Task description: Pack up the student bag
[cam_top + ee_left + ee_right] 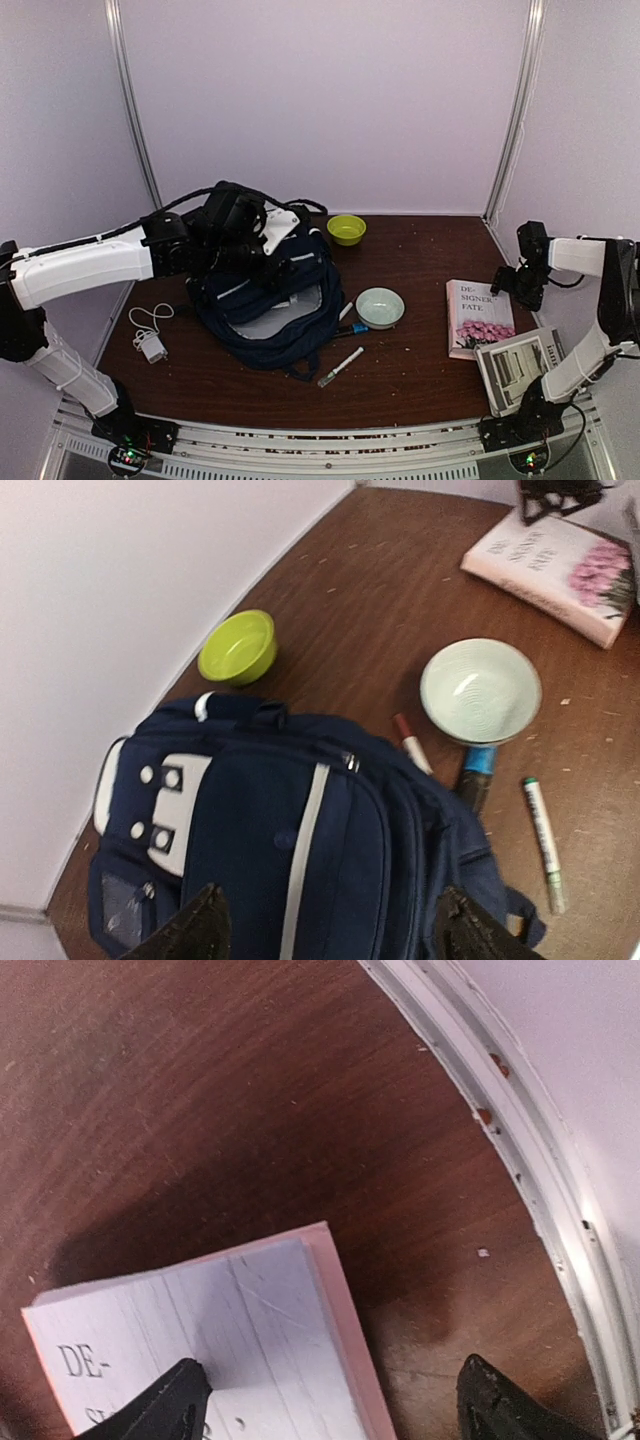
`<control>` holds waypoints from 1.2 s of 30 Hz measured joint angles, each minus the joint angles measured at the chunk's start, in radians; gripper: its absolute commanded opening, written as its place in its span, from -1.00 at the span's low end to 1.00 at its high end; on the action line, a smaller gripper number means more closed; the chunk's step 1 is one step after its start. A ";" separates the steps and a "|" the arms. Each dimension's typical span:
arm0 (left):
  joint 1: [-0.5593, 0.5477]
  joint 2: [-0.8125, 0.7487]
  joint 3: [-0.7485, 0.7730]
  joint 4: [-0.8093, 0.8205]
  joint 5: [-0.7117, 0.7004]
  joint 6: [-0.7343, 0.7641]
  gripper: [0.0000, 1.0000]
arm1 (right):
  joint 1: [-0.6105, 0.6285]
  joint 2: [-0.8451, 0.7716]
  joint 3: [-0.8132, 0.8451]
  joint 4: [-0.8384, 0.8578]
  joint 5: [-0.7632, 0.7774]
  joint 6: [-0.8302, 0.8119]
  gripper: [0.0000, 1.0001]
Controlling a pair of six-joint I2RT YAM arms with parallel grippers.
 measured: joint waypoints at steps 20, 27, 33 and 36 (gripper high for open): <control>-0.302 0.639 0.420 0.121 0.393 0.238 0.44 | 0.202 0.041 -0.084 0.211 -0.470 0.126 0.39; -0.315 0.741 0.512 0.076 0.389 0.269 0.44 | 0.200 -0.033 -0.082 0.097 -0.408 0.072 0.58; -0.332 0.789 0.554 0.076 0.365 0.278 0.37 | 0.198 -0.054 -0.144 0.100 -0.413 0.062 0.61; -0.333 0.841 0.583 0.069 0.338 0.277 0.33 | 0.195 -0.054 -0.160 0.129 -0.449 0.060 0.60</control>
